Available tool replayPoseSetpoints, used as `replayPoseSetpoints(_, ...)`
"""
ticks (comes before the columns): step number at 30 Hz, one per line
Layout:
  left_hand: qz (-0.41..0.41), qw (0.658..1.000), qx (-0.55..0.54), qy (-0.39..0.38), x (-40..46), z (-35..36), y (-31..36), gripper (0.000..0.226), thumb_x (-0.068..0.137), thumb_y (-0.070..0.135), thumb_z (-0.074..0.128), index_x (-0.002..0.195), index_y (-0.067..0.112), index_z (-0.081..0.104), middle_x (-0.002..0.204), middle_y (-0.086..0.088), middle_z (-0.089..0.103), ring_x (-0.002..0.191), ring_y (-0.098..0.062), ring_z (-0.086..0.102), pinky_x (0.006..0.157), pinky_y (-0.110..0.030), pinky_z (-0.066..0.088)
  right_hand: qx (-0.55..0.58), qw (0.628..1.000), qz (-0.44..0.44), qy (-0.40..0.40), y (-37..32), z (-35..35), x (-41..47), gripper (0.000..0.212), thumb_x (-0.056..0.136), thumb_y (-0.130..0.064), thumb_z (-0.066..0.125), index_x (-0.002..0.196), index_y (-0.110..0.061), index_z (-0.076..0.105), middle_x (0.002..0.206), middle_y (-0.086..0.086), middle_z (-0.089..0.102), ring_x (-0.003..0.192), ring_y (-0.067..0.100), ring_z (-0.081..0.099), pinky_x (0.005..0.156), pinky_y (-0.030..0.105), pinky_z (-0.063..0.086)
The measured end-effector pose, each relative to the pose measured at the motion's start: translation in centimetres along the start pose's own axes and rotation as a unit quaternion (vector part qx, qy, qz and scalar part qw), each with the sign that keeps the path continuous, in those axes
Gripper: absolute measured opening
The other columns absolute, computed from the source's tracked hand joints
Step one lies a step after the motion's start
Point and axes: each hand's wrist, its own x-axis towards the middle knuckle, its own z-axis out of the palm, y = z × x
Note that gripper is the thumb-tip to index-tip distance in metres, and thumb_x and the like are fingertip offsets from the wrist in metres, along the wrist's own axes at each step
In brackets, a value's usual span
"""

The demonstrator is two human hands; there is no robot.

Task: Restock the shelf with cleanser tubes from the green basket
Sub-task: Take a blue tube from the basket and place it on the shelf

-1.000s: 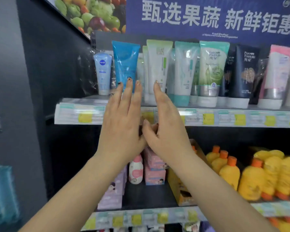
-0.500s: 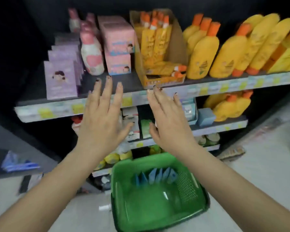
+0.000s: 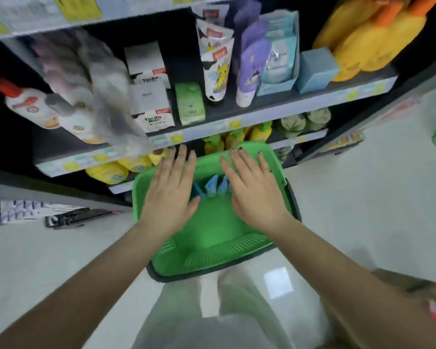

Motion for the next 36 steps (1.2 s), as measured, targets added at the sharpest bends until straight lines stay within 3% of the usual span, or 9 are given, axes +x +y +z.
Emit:
replayPoseSetpoints(2,-0.018,0.998,0.007,-0.059,-0.6,3.1,-0.6,0.100,0.066,0.032,0.079,0.142,-0.003,0.025,0.146,-0.023,0.033,0.134,-0.039,0.032,0.107,-0.045,0.020,-0.002,1.000,0.006,-0.021,0.4,1.6,-1.0,0.056,0.078,-0.014,0.040,0.133,-0.005,0.043,0.137,0.019,0.048,0.127,0.034,0.044,0.102,0.057,0.033)
replayPoseSetpoints(7,-0.069,0.986,-0.022,-0.152,-1.7,8.8,-2.2,0.087,0.086,0.029,0.060,0.148,0.005,0.003,0.155,-0.018,0.004,0.144,-0.033,0.005,0.113,-0.039,0.004,-0.010,0.999,-0.012,-0.047,0.8,5.3,-1.9,0.066,0.067,-0.005,0.067,0.131,-0.002,0.050,0.135,0.020,0.050,0.125,0.035,0.048,0.100,0.059,0.033)
replayPoseSetpoints(16,-0.090,0.967,0.012,-0.236,0.6,17.6,-1.7,0.079,0.081,0.009,0.063,0.145,0.007,0.017,0.146,-0.016,0.034,0.136,-0.031,0.029,0.116,-0.046,0.011,-0.034,0.997,-0.025,-0.069,1.2,11.8,-1.8,0.073,0.064,-0.004,0.070,0.133,-0.003,0.048,0.137,0.018,0.048,0.129,0.034,0.043,0.105,0.056,0.028)
replayPoseSetpoints(19,-0.096,0.957,0.047,-0.271,1.9,20.4,-1.8,0.077,0.080,0.006,0.061,0.145,0.007,0.019,0.130,-0.013,0.052,0.122,-0.027,0.046,0.115,-0.047,0.011,-0.042,0.996,-0.023,-0.077,1.7,13.7,-2.0,0.075,0.062,-0.006,0.072,0.133,-0.004,0.048,0.137,0.018,0.049,0.130,0.034,0.042,0.105,0.056,0.028)
replayPoseSetpoints(22,-0.129,0.942,0.079,-0.300,2.9,23.1,-2.2,0.065,0.083,0.003,0.054,0.142,0.007,0.026,0.079,-0.004,0.060,0.083,-0.021,0.059,0.114,-0.049,0.004,-0.047,0.995,-0.025,-0.084,2.0,15.4,-2.2,0.078,0.057,-0.007,0.076,0.131,-0.003,0.051,0.135,0.018,0.050,0.129,0.034,0.044,0.104,0.057,0.028)
replayPoseSetpoints(25,-0.154,0.928,0.078,-0.331,3.6,25.5,-2.7,0.018,0.088,0.009,0.051,0.106,0.007,0.057,0.059,-0.001,0.049,0.068,-0.019,0.054,0.115,-0.048,0.010,-0.040,0.994,-0.029,-0.094,2.1,16.5,-2.5,0.081,0.055,-0.007,0.077,0.132,-0.003,0.051,0.135,0.018,0.050,0.129,0.033,0.044,0.104,0.057,0.025)
replayPoseSetpoints(27,-0.187,0.922,0.035,-0.336,3.9,26.5,-2.9,0.016,0.094,0.015,0.048,0.089,0.007,0.060,0.065,-0.006,0.057,0.072,-0.021,0.057,0.112,-0.044,0.025,-0.039,0.994,-0.027,-0.097,2.1,17.0,-2.6,0.084,0.053,-0.007,0.078,0.132,-0.003,0.050,0.135,0.017,0.051,0.129,0.033,0.043,0.104,0.056,0.024)
replayPoseSetpoints(30,-0.238,0.920,-0.044,-0.308,4.1,27.8,-3.0,0.028,0.098,0.021,0.043,0.099,0.000,0.061,0.095,-0.018,0.065,0.091,-0.029,0.062,0.090,-0.037,0.045,-0.029,0.994,-0.014,-0.101,2.2,17.6,-2.7,0.084,0.054,-0.006,0.078,0.133,-0.004,0.048,0.136,0.018,0.049,0.130,0.034,0.042,0.105,0.055,0.020)
replayPoseSetpoints(36,-0.279,0.910,-0.133,-0.276,4.6,27.0,-2.6,0.037,0.100,0.023,0.037,0.102,-0.006,0.059,0.101,-0.027,0.062,0.095,-0.035,0.060,0.083,-0.035,0.044,-0.007,0.996,-0.001,-0.094,2.3,17.4,-2.4,0.080,0.055,-0.003,0.076,0.131,-0.002,0.050,0.135,0.020,0.050,0.129,0.036,0.043,0.105,0.057,0.019)
